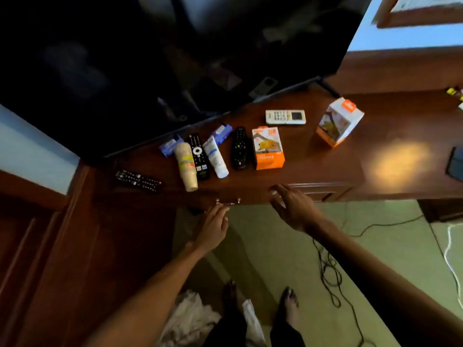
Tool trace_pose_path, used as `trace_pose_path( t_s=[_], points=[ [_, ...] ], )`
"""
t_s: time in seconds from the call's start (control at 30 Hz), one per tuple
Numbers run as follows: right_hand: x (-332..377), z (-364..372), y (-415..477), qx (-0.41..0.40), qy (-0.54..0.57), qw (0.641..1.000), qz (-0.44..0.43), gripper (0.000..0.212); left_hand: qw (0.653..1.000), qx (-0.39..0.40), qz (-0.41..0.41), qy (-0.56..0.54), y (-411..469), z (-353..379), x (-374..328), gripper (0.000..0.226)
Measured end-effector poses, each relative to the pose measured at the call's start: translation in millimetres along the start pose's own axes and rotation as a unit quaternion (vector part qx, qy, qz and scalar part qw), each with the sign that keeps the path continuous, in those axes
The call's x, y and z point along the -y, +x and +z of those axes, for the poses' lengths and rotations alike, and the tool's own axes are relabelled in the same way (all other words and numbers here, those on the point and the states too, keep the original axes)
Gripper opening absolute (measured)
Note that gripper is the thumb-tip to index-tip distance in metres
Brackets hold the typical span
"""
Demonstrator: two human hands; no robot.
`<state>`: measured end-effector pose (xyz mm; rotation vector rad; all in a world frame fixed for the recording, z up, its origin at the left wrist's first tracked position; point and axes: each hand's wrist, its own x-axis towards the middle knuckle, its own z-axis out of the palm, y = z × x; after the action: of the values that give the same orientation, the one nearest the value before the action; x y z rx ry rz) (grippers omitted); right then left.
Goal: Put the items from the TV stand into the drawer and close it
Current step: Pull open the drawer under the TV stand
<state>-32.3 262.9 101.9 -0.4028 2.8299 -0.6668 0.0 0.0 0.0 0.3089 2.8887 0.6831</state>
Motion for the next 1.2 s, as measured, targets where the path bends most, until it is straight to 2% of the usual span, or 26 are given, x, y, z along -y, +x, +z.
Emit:
trace_pose_path(
  t_s=[0.1,0.23,0.37,0.77,1.2],
  points=[
    [-10.9,26.0,-0.6,0.016,-0.021,1.000,0.012,0.044,0.997,0.039,-0.011,0.067,15.0,16.6,5.0,0.051],
    [-23.0,51.0,-4.9,0.024,-0.068,0.996,0.054,0.057,0.992,0.082,-0.022,0.097,32.8,37.3,-2.0,0.064],
    [-26.4,58.1,-8.0,0.027,-0.091,0.994,0.061,0.064,0.985,0.123,-0.043,0.113,37.7,58.8,-3.2,0.071],
    [-47.2,63.8,-3.2,0.033,-0.119,0.992,0.028,0.069,0.984,0.109,-0.070,0.126,30.3,68.9,-7.6,0.091],
    [-68.4,75.5,-23.7,0.093,-0.137,0.986,-0.003,0.070,0.982,0.112,-0.104,0.111,-23.3,87.3,-20.4,0.099]
  ],
)
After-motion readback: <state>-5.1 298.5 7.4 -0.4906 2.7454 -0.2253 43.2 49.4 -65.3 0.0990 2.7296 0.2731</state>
